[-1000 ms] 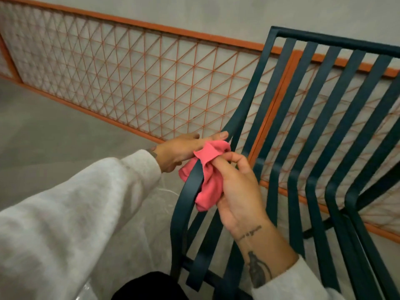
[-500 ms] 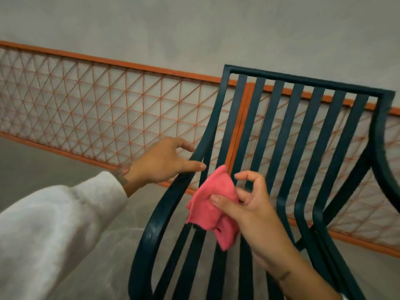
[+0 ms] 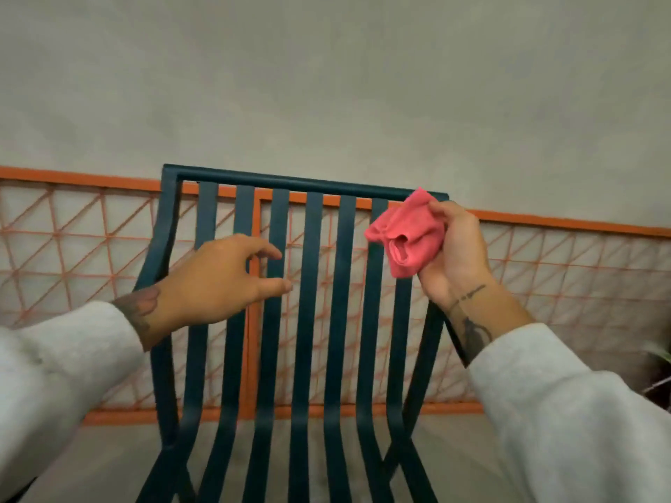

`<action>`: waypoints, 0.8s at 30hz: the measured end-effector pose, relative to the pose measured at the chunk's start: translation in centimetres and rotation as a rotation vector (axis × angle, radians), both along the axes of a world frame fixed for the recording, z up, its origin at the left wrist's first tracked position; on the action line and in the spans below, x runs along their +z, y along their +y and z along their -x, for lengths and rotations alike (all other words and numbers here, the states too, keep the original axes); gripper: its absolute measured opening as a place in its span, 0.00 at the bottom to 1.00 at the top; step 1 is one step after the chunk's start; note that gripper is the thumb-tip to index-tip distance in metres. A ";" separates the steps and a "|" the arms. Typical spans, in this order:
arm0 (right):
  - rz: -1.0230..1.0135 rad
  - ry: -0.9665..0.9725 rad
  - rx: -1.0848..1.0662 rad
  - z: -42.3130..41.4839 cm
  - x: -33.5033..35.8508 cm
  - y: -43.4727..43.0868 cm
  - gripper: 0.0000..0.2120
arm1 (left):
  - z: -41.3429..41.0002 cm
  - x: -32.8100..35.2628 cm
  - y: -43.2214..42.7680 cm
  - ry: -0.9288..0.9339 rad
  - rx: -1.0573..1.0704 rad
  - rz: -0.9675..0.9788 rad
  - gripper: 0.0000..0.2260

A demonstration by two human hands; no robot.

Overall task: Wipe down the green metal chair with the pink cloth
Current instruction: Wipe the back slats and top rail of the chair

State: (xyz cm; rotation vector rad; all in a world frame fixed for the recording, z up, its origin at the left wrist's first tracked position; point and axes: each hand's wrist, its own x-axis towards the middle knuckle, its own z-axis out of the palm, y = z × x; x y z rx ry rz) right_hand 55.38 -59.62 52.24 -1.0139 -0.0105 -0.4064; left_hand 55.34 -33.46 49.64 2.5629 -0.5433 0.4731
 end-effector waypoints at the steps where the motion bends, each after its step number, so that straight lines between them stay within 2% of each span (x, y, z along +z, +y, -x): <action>1: -0.010 -0.005 -0.023 -1.2 0.7 -1.7 0.09 | -1.5 0.9 -1.7 -0.020 -0.022 0.018 0.24; 5: 0.017 0.035 -0.100 -4.1 2.7 -6.1 0.10 | -6.7 4.4 -5.6 -0.123 -0.008 0.015 0.24; 9: 0.197 -0.006 -0.281 -6.7 6.3 -7.7 0.18 | -12.4 7.8 -6.0 -0.134 0.098 -0.158 0.29; 12: 0.522 -0.075 -0.318 -9.0 8.9 -5.6 0.09 | -15.0 8.9 -5.2 -0.072 0.187 -0.357 0.34; 14: 0.818 -0.097 -0.262 -11.6 10.1 -2.9 0.06 | -16.3 9.4 -4.9 0.041 0.191 -0.394 0.34; 17: 1.279 -0.145 -0.075 -15.6 8.3 2.0 0.07 | -16.9 9.2 -4.5 0.092 0.193 -0.396 0.36; 19: 1.582 -0.145 -0.104 -17.4 6.0 5.2 0.15 | -16.9 9.3 -4.7 0.113 0.186 -0.370 0.37; 21: 1.705 -0.115 -0.223 -18.1 4.8 6.8 0.17 | -17.0 9.3 -4.6 0.148 0.178 -0.345 0.34; 24: 1.830 -0.209 -0.212 -18.2 5.2 4.9 0.19 | -17.3 9.6 -4.1 0.168 0.146 -0.355 0.32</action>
